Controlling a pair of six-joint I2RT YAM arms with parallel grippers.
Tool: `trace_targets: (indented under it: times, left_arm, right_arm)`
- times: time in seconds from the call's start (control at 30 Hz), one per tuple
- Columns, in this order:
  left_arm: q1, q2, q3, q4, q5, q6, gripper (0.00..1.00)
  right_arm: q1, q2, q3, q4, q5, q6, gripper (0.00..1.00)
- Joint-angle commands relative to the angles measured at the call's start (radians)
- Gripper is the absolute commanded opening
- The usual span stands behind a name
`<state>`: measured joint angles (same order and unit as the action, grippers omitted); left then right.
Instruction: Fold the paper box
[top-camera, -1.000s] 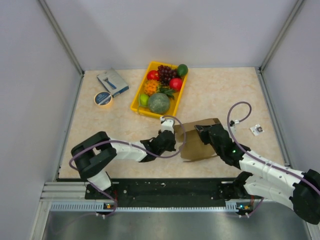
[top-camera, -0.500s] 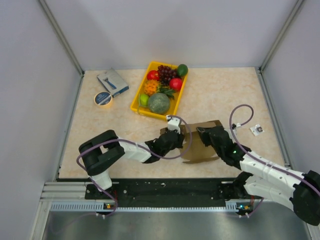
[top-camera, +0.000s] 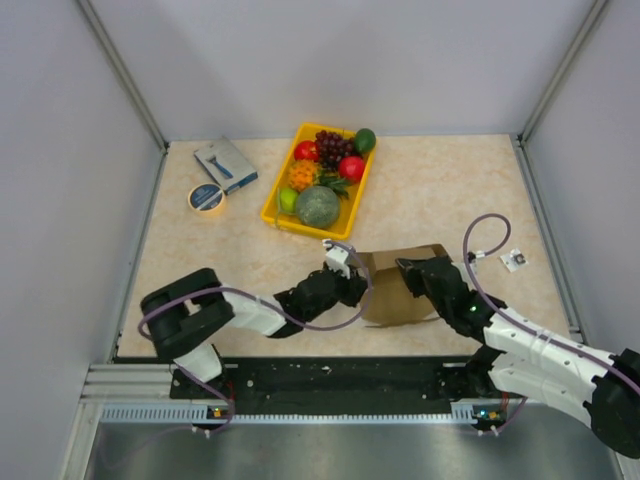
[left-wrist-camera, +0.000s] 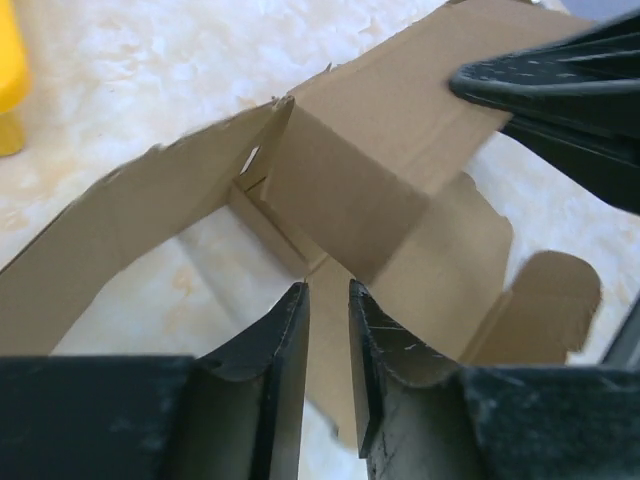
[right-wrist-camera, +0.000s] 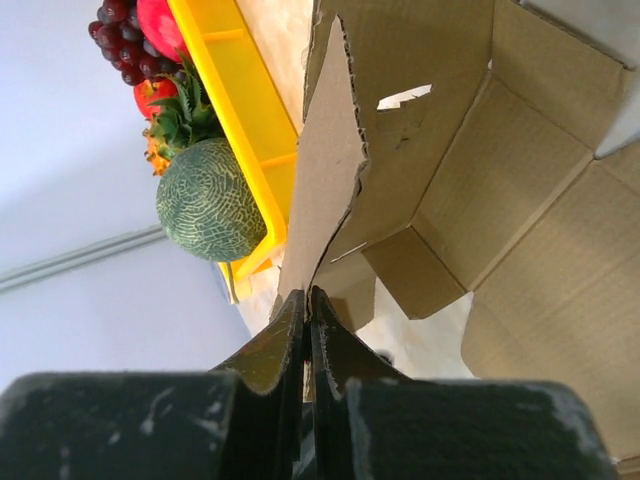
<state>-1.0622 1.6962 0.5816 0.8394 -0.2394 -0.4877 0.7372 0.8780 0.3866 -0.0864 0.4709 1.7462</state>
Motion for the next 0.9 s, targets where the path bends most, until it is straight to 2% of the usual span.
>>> trace_targets:
  times: [0.0,0.03,0.1,0.13,0.17,0.27,0.33,0.4,0.5,0.67,0.73,0.8,0.87]
  left_arm:
    - [-0.002,-0.269,-0.129,-0.016,0.084,0.051,0.32]
    - [-0.002,-0.317,-0.144,-0.058,0.098,0.054,0.38]
    - [0.005,-0.452,-0.149,-0.207,0.068,0.037,0.43]
    - [0.014,-0.49,-0.14,-0.379,0.049,0.035,0.45]
    - [0.027,-0.559,-0.131,-0.454,0.022,0.031,0.46]
    - [0.125,-0.656,-0.123,-0.615,0.044,0.031,0.54]
    - [0.261,-0.664,-0.105,-0.678,0.083,0.011,0.52]
    - [0.367,-0.644,-0.086,-0.697,0.129,0.015,0.49]
    - [0.415,-0.549,-0.013,-0.703,0.17,0.052,0.43]
    - [0.413,-0.312,0.133,-0.764,0.233,0.087,0.29]
    - [0.413,-0.258,0.155,-0.732,0.304,0.081,0.26]
    - [0.403,-0.239,0.13,-0.641,0.35,0.083,0.25]
    - [0.383,-0.222,0.123,-0.616,0.376,0.084,0.25]
  right_arm:
    - [-0.001,-0.025,-0.02,-0.058,0.032,-0.043,0.0]
    - [-0.001,-0.027,-0.02,-0.059,0.035,-0.048,0.0]
    - [-0.001,-0.031,-0.015,-0.059,0.035,-0.056,0.0]
    - [-0.001,-0.031,-0.009,-0.058,0.034,-0.069,0.0]
    - [-0.001,-0.033,-0.008,-0.059,0.034,-0.071,0.0]
    - [-0.001,-0.031,-0.006,-0.058,0.023,-0.073,0.0]
    - [-0.001,-0.027,-0.008,-0.059,0.023,-0.077,0.0]
    - [-0.001,-0.024,-0.009,-0.058,0.023,-0.077,0.0]
    - [-0.001,-0.013,0.003,-0.058,0.017,-0.108,0.0]
    - [-0.001,0.009,0.037,-0.067,-0.005,-0.171,0.0]
    - [-0.001,0.015,0.061,-0.091,-0.005,-0.198,0.0]
    - [-0.001,0.009,0.067,-0.101,0.001,-0.205,0.0]
    - [-0.001,0.0,0.069,-0.102,0.009,-0.206,0.0]
